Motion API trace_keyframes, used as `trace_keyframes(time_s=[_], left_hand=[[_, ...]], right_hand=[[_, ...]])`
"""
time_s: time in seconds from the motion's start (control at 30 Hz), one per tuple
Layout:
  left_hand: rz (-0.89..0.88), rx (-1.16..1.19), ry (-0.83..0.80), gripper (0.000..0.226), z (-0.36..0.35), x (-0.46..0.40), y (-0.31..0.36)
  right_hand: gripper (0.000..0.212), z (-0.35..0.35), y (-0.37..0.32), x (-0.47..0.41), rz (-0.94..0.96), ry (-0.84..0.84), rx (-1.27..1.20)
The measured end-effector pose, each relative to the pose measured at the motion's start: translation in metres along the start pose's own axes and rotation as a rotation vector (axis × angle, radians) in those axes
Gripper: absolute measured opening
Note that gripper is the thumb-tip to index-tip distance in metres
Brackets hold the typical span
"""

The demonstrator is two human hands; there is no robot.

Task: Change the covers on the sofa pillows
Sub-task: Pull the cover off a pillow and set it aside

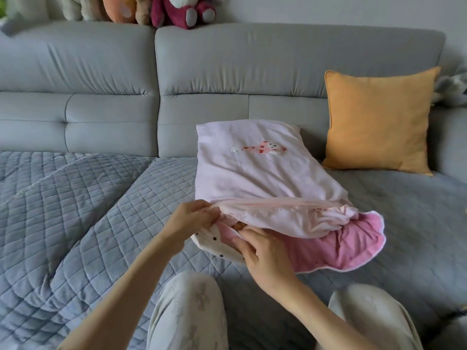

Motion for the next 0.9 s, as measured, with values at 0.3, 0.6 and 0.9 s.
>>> trace_keyframes(time_s=[0.3,0.6,0.9], left_hand=[[0.064,0.108,0.190,0.038,0.018,-0.049,0.029],[-0.168,-0.166,0.380,0.020,0.015,-0.106,0.085],[-0.078,0.313,0.239,0.039,-0.041,-0.057,0.070]], right_hand=[[0.031,0.061,-0.020,-0.024,0.058,0.225,-0.160],[0.044,0.195,-0.005,-0.092,-0.133,0.483,-0.367],[0.024,0.184,0.017,-0.143,0.017,0.493,0.384]])
Point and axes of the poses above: each hand's wrist, its own x-axis away from the middle knuckle, its own z-axis out of the back of the hand, y = z × x, the point moved 7 cm from there along -x, towards the middle knuckle
